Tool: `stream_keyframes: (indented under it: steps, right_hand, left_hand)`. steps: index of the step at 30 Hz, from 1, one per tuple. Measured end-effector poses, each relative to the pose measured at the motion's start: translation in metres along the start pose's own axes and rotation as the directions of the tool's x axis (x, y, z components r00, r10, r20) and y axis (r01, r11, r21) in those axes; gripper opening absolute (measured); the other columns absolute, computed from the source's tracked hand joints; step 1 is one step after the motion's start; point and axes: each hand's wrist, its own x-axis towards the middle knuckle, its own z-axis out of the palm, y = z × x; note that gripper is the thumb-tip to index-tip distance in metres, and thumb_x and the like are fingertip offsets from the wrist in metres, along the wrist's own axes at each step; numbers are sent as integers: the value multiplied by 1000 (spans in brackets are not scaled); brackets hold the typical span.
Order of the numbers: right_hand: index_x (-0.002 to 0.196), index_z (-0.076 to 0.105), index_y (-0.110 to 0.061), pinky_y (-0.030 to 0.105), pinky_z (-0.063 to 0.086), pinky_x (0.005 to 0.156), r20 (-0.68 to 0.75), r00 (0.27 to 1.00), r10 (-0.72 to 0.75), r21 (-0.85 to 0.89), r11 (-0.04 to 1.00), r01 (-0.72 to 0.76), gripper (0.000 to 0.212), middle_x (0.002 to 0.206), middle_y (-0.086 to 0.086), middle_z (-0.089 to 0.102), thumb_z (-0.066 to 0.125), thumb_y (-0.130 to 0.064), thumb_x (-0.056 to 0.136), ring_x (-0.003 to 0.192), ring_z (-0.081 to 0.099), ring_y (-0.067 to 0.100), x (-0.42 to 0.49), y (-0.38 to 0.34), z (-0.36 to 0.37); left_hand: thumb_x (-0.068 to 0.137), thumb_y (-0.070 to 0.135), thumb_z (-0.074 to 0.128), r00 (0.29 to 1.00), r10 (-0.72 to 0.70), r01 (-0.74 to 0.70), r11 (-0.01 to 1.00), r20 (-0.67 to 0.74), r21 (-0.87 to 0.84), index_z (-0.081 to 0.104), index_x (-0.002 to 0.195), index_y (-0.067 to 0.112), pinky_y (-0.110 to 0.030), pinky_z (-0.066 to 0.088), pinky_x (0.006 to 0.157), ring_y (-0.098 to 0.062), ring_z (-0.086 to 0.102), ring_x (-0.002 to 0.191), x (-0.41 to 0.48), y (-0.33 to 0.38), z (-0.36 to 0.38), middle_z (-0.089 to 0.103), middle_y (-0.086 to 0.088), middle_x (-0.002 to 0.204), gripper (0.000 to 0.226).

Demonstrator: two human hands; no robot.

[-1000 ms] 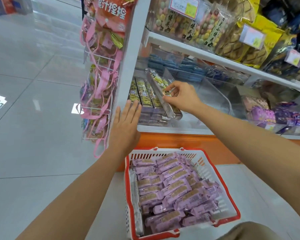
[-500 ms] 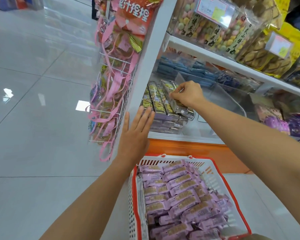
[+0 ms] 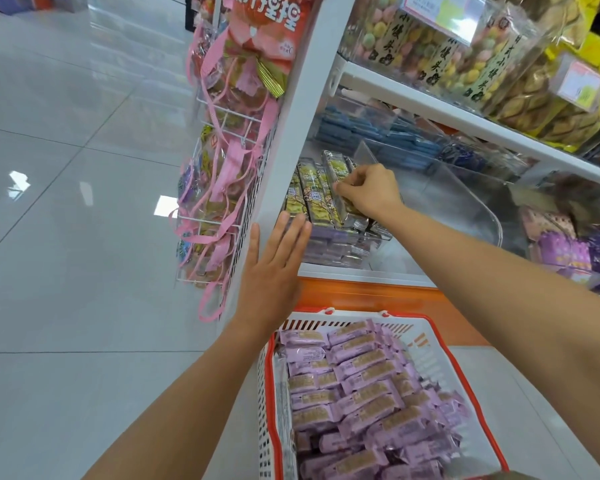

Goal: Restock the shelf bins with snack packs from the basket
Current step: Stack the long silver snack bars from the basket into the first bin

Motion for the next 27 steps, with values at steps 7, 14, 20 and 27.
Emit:
stream_keyframes:
  steps: [7,14,20,27]
  right_hand:
    - [80,74,-5,40,55,78,26,999,-30,-33,999,31,35,81,12,72,70,-39,86,83,66,25,-3,5,-8]
    - [99,72,-16,34,51,75,-124,979,-162,86,981,174,21,91,-3,66,69,-31,86,80,58,11,-36,6,-9]
    - [86,67,-13,19,42,59,-111,953,-281,332,893,302,7,69,-11,58,64,-18,90,60,49,0,-101,-1,6]
    - [90,64,-20,19,41,59,173,962,-210,294,943,153,4,69,-15,56,64,-25,90,60,51,-1,-169,44,76]
  left_hand:
    - [73,1,60,998,-18,19,1000,58,-14,23,156,11,-55,7,121,-26,7,152,0,3,-5,19,-6,164,91]
    - [68,-4,61,996,-56,59,997,73,-40,29,153,4,-48,4,122,-31,13,150,-8,14,-12,24,-15,161,91]
    - [69,-3,68,984,-81,99,989,160,-111,36,148,1,-46,24,114,-34,35,136,-46,17,-6,39,-19,150,85]
    - [83,14,74,862,-63,141,983,503,-117,45,143,1,-51,43,104,-41,51,127,-106,10,16,45,-21,147,68]
